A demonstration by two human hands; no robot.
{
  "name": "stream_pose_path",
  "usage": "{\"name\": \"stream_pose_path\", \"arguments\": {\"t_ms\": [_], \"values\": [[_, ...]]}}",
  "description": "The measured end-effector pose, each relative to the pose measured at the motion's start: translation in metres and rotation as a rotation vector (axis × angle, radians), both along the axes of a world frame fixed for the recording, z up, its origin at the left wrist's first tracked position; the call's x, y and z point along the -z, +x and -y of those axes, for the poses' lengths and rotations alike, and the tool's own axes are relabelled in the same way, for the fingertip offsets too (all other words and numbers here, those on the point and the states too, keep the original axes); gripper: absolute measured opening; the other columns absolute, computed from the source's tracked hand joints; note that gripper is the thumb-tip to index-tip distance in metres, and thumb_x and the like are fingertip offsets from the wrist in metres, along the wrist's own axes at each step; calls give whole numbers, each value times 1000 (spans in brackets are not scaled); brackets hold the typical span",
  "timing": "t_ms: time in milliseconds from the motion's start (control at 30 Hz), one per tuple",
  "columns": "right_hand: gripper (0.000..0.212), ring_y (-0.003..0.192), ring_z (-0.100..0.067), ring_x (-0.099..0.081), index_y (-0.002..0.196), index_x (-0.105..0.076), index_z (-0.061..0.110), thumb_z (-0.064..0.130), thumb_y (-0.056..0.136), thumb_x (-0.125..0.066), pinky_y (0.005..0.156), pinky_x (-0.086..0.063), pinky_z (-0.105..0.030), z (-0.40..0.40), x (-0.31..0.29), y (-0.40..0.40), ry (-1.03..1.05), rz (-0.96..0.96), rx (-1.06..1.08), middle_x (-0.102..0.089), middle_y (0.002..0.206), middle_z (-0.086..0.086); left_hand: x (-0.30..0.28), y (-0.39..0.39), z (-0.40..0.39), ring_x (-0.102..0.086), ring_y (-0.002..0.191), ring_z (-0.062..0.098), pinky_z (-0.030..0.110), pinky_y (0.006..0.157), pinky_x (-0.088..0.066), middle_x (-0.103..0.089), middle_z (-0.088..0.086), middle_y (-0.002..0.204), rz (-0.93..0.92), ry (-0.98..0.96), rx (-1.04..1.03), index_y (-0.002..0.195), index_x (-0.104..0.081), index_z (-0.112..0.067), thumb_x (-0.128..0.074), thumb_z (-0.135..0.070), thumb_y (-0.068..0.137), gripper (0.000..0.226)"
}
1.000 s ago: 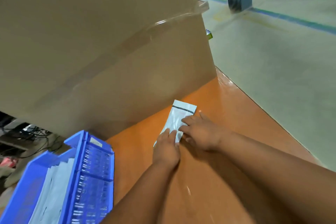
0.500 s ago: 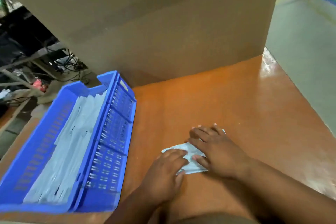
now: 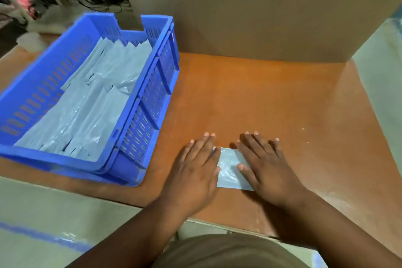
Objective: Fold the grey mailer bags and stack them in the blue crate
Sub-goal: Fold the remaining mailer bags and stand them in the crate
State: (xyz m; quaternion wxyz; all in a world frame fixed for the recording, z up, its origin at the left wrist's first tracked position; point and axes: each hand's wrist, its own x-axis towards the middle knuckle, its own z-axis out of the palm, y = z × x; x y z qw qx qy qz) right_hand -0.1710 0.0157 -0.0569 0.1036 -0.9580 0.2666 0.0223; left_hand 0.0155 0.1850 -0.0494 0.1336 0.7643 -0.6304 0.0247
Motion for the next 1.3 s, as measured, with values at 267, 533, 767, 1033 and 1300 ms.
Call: {"name": "stream_pose_path", "arguments": {"t_ms": [267,533,767,1033,1300], "values": [[67,165,-22,1,169,-22,22,51,108,-19,128,-4,-64,-39,3,49,-7,-14,16,-9,179,-2,15,4,15,7,164,26,63,127,-8,3,4,179,46,258,-95,168,-23,-13,-31,-46,106,71],[63,164,-19,7,171,-14,26,49,113,-20,130,-3,-59,-39,16,51,-14,-10,21,-1,179,1,26,13,16,3,165,24,63,128,-7,-4,7,179,4,278,-67,169,-18,-13,-25,-48,107,72],[64,163,-18,15,171,-9,27,48,112,-20,130,1,-60,-41,16,51,-11,-40,16,6,178,2,28,14,14,6,165,23,62,128,-7,1,6,179,-10,298,-55,170,-14,-14,-27,-49,102,78],[64,164,-20,6,170,-19,18,45,112,-25,130,-5,-62,-33,-2,28,-84,28,49,-3,179,-3,-4,-10,25,1,165,25,67,126,-9,-10,8,178,-14,209,19,168,-22,-11,-37,-45,96,82],[69,162,-20,21,170,1,19,53,111,-11,131,3,-56,-18,15,-18,-50,-97,82,15,176,-4,18,-48,55,1,165,27,57,130,-12,-10,13,177,45,274,152,168,-20,-7,-31,-40,100,77]]}}
